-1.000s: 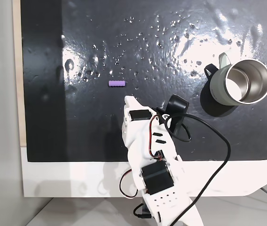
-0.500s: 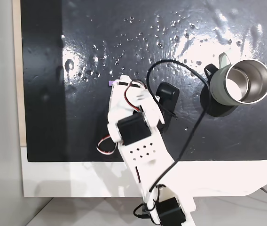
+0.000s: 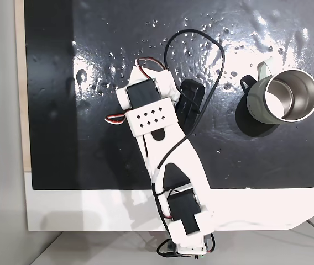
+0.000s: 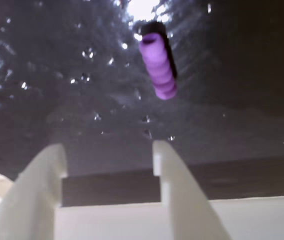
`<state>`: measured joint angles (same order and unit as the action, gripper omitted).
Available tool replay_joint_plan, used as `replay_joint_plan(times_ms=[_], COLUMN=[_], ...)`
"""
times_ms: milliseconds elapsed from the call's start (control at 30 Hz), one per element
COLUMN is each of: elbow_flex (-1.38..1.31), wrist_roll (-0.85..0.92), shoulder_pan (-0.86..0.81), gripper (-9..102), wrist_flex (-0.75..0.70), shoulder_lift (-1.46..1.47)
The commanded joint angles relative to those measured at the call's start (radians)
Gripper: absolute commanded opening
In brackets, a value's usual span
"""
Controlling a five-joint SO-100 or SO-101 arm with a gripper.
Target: Grasp a pengrip and put it in the cup.
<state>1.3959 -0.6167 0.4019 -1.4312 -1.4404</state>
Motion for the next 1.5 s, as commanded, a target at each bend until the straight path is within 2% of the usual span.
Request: replay_joint_plan(times_ms=[0,867,1133,1333,1467], elbow_flex=[-0.087,-0.276,-0.287,-0.287,-0.287], wrist_roll=[-0.017,-0.06,-0.052,-0.041,-0.041], shoulder_pan=[0.005,0.075,0.092,0.104,0.103], gripper=[18,22,15,0,0], wrist_flex=[-0.02,-0.041,-0.044,-0.054,-0.067], shoulder_lift=[0.049,0.413,0.446,0.453,0.448])
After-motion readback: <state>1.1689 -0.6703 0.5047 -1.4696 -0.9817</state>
